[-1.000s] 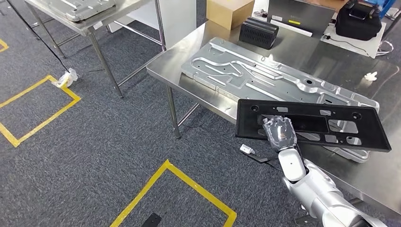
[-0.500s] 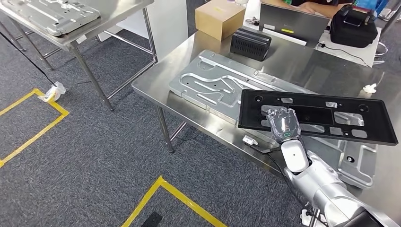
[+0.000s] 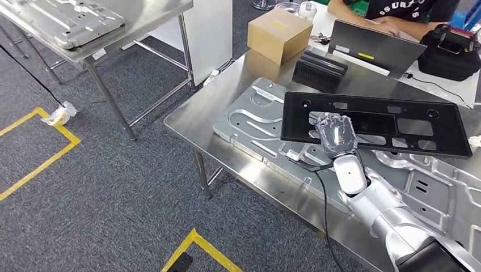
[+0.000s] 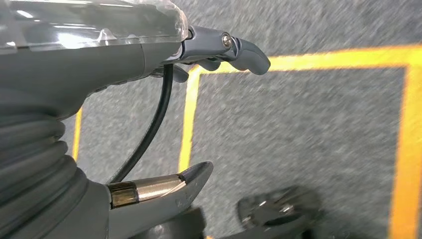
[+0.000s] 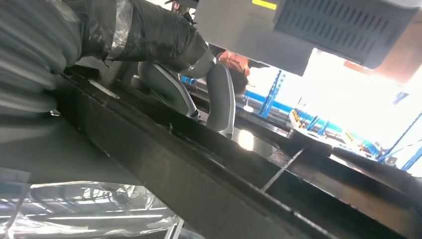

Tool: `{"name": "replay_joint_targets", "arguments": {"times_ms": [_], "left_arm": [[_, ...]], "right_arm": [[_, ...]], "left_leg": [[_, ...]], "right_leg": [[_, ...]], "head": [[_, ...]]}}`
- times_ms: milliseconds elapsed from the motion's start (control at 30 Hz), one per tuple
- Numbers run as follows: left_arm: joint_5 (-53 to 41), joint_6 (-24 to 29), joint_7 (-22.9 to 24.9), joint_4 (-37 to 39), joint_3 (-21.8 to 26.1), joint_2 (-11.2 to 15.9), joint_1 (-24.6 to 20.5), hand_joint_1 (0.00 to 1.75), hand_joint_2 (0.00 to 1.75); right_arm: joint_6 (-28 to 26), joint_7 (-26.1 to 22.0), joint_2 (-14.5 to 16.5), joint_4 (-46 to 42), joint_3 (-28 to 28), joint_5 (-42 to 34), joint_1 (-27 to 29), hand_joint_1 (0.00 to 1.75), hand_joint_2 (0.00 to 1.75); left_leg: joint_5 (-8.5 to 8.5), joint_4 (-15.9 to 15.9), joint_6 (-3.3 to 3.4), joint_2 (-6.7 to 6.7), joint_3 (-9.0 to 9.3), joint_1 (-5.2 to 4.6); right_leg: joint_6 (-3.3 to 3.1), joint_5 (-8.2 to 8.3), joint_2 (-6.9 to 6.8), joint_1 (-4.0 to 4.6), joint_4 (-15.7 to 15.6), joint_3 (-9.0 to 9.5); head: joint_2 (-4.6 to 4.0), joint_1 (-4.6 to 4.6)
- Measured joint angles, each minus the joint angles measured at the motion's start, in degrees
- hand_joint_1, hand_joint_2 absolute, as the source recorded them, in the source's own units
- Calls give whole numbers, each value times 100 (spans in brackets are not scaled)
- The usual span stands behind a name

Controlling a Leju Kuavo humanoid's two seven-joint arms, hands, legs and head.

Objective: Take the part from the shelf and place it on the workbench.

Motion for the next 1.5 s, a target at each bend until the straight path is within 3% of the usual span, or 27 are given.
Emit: {"name": "replay_joint_targets", "arguments": {"times_ms": [33,67,133,200,233,300,333,367,400,433,467,533,567,633,700,933,1000,1067,1200,1500], "left_arm": [[-7,-3,1,1,3,-5,-9,0,175],[-12,-9,1,2,6,-8,-21,0,175],[-26,-14,-5,0,9,-8,-32,0,175],[-48,-17,-41,0,10,-8,-46,0,175],[-61,-23,-72,0,10,-8,-54,0,175],[-96,-45,-148,0,10,-1,-58,0,175],[-121,-55,-183,0,10,5,-54,0,175],[-148,-63,-220,0,10,10,-50,0,175],[-172,-69,-257,0,9,14,-49,0,175],[-197,-73,-292,0,8,15,-48,0,175],[-220,-75,-327,0,4,16,-44,0,175],[-259,-85,-366,0,-9,18,-51,0,175],[-271,-89,-370,0,-15,19,-51,0,175],[-291,-90,-370,0,-22,21,-47,0,175],[-299,-81,-368,0,-26,20,-47,0,175],[-299,-65,-345,0,-27,19,-61,0,175],[-299,-63,-339,0,-27,20,-61,0,87],[-299,-65,-330,0,-27,21,-61,0,0],[-299,-72,-313,0,-27,19,-61,0,0],[-318,-141,-326,0,-27,19,-58,0,0]], "right_arm": [[3,6,-10,-1,2,0,1,175,175],[4,12,-20,-3,4,0,-3,175,175],[3,25,-22,-22,6,-1,-24,175,175],[2,45,-19,-45,6,-2,-39,175,175],[2,53,-19,-51,6,-2,-36,175,175],[2,54,-24,-52,6,-1,-6,175,175],[2,49,-24,-53,6,0,24,131,131],[2,45,-26,-54,6,0,56,87,87],[3,40,-30,-54,6,0,82,44,44],[3,36,-33,-56,6,0,97,0,0],[4,31,-40,-60,6,0,104,0,0],[4,13,-54,-70,5,1,106,0,0],[4,3,-66,-78,4,2,110,0,0],[4,-10,-94,-94,4,3,117,0,0],[4,-11,-119,-103,4,3,119,0,0],[4,-11,-146,-120,4,2,115,0,0],[4,-11,-152,-139,3,2,111,0,0],[4,-11,-153,-148,2,2,111,0,0],[4,-11,-154,-148,2,2,112,0,0],[4,-47,-281,-169,-75,-1,-29,0,0]], "left_leg": [[-58,-21,-21,-10,72,2],[-69,-16,-53,-17,136,0],[9,117,-113,-15,111,-7],[76,610,-178,7,-161,-9],[2,934,-209,19,-374,12],[-355,1471,-274,36,-807,63],[-498,1564,-308,44,-958,91],[-502,1492,-346,54,-1037,119],[-323,1241,-387,66,-1033,147],[2,865,-428,80,-970,177],[321,492,-453,94,-910,199],[666,73,-390,102,-846,206],[685,46,-335,99,-857,200],[717,59,-270,87,-859,192],[708,55,-256,73,-855,187],[672,53,-206,45,-854,179],[659,57,-185,45,-854,167],[656,61,-178,46,-854,160],[663,65,-170,47,-852,159],[679,66,-182,50,-845,161]], "right_leg": [[-52,299,10,43,-173,37],[-80,399,21,64,-244,81],[-110,374,1,35,-376,241],[-145,339,-2,-20,-496,414],[-156,305,-4,-40,-532,486],[-153,203,-2,-71,-551,599],[-133,142,3,-93,-544,658],[-105,76,8,-118,-530,722],[-69,2,12,-147,-505,788],[-29,-74,15,-172,-471,843],[16,-153,19,-188,-415,885],[104,-267,31,-191,-339,882],[139,-305,37,-186,-311,870],[138,-327,34,-184,-305,855],[103,-319,25,-188,-322,874],[91,-330,7,-190,-397,921],[88,-345,0,-193,-434,936],[136,-346,-2,-197,-446,937],[247,-342,-3,-201,-445,936],[255,-344,-3,-195,-391,917]], "head": [[0,-11],[0,-25],[0,-24],[0,-29],[0,-30],[0,-33],[0,-33],[0,-33],[0,-33],[0,-33],[0,-37],[0,-44],[0,-47],[0,-47],[0,-47],[0,-44],[0,-45],[0,-45],[0,-46],[0,-47]]}}
